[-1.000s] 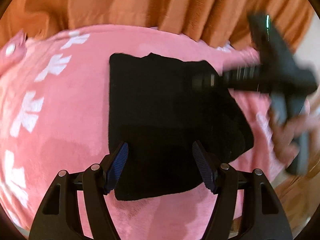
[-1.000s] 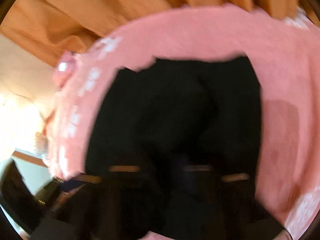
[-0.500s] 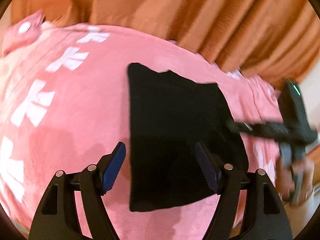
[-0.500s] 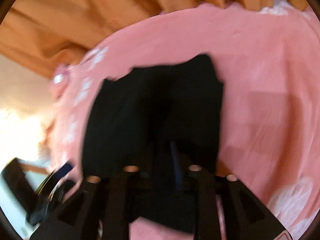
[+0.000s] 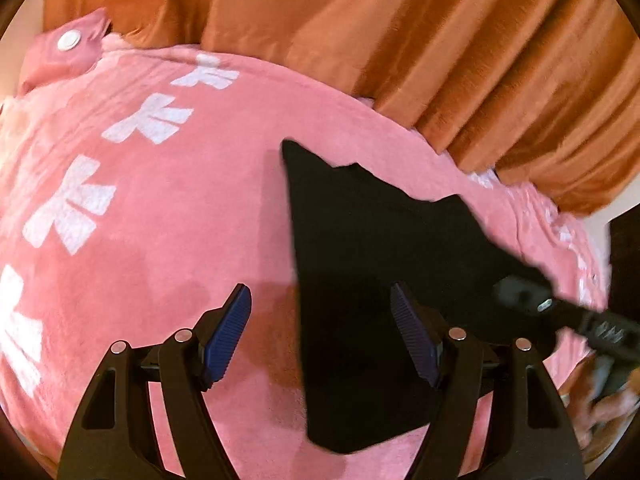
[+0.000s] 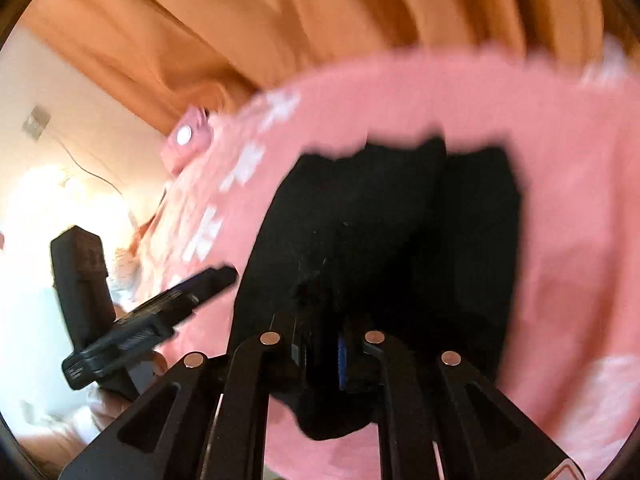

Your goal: Fold small clothes

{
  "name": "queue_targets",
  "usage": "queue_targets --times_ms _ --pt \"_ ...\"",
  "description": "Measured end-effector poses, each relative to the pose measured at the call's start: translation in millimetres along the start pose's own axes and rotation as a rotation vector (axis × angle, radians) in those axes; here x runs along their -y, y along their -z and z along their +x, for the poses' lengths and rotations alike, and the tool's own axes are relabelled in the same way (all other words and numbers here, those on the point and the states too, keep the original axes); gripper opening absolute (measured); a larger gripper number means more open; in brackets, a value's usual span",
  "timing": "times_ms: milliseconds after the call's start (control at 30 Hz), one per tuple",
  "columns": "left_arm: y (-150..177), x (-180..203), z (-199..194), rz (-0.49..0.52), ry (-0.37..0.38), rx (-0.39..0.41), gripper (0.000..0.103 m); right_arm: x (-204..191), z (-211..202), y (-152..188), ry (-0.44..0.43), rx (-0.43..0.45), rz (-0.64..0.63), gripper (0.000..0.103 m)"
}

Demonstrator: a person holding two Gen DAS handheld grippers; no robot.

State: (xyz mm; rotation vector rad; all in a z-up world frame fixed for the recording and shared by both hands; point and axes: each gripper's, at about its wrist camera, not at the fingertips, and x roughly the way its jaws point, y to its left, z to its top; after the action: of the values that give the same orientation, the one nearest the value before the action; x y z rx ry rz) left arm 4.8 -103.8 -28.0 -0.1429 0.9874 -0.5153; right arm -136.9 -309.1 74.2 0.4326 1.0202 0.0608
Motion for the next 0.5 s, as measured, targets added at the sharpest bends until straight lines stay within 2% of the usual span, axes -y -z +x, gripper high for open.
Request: queue_targets --times_ms 67,133,200,367,433,500 --pt "6.4 7.3 10.4 0.043 -0.018 -0.033 0.070 21.1 10.3 8.3 0.072 -0.064 0.022 0.009" --pt "13.5 11.8 25.3 0.076 -0.036 -0.090 0.070 50.8 45.4 24.9 0.118 -0.198 0.093 0.011" --pt "16.8 11.9 32.7 0.071 -0.030 -0.122 0.070 61.1 46.2 27.4 0.075 -0.186 0.132 0.011" --pt "8.5 16.0 25.0 0.058 -0.022 -0.073 0.070 60.5 19.0 12.7 0.076 -0.096 0.136 0.020" --pt "7.8 19.5 29.4 0.073 -0.043 -0.065 0.070 61.4 28.3 11.1 0.096 -0.109 0.128 0.027" --pt "10.3 21.7 38.9 0.085 -0.064 -0.082 0.070 64.4 40.8 12.0 0.130 -0.147 0.110 0.027"
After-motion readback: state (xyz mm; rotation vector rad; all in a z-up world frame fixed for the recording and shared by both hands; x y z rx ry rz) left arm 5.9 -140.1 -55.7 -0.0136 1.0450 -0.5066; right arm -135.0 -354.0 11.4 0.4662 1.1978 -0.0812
